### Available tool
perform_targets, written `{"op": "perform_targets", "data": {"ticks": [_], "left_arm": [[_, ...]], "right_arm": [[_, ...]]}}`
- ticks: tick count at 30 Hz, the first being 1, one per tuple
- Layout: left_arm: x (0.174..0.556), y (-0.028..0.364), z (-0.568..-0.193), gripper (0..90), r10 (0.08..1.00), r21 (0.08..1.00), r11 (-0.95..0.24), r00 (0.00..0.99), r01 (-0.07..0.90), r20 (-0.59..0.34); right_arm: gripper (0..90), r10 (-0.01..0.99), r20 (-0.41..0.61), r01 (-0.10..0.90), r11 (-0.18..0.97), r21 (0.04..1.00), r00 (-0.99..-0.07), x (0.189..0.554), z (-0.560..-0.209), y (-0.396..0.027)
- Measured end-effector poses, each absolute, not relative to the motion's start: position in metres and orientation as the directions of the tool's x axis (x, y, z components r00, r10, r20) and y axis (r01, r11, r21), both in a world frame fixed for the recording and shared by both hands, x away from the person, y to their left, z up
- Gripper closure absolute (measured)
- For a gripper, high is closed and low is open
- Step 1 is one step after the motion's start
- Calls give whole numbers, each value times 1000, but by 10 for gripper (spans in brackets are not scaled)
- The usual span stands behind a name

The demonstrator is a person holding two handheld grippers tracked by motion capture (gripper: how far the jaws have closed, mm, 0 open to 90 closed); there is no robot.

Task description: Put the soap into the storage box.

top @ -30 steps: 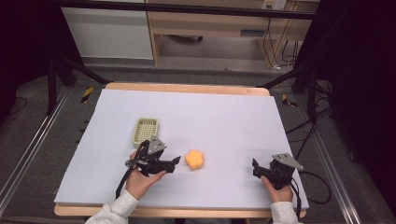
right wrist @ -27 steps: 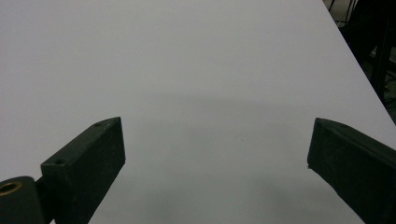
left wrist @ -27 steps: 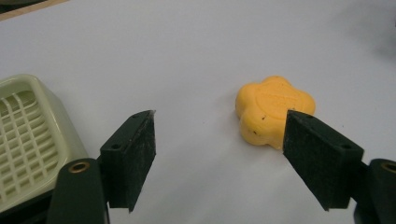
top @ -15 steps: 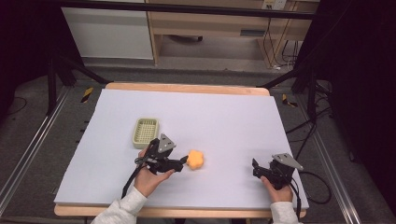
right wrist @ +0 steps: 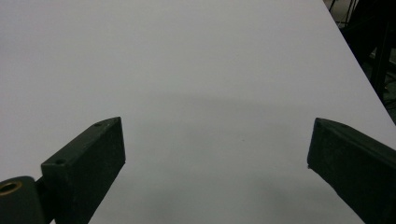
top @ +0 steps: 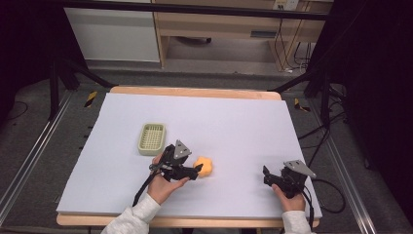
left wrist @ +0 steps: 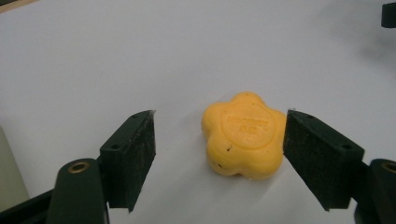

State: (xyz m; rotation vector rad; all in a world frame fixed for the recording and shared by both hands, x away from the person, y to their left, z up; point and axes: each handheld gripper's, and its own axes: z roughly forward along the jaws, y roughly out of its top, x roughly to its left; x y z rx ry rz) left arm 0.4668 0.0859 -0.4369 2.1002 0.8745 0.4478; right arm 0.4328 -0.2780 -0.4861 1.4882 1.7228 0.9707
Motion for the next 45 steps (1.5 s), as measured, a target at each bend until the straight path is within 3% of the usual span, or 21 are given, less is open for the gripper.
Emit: {"op": "perform_targets", "data": {"ticks": [45], "left_arm": [[481,48,-462,172,684,697,-536,729,476,28]], "right_arm": [[47,989,-11,510,86,856,-148,433,-486,-277]]}}
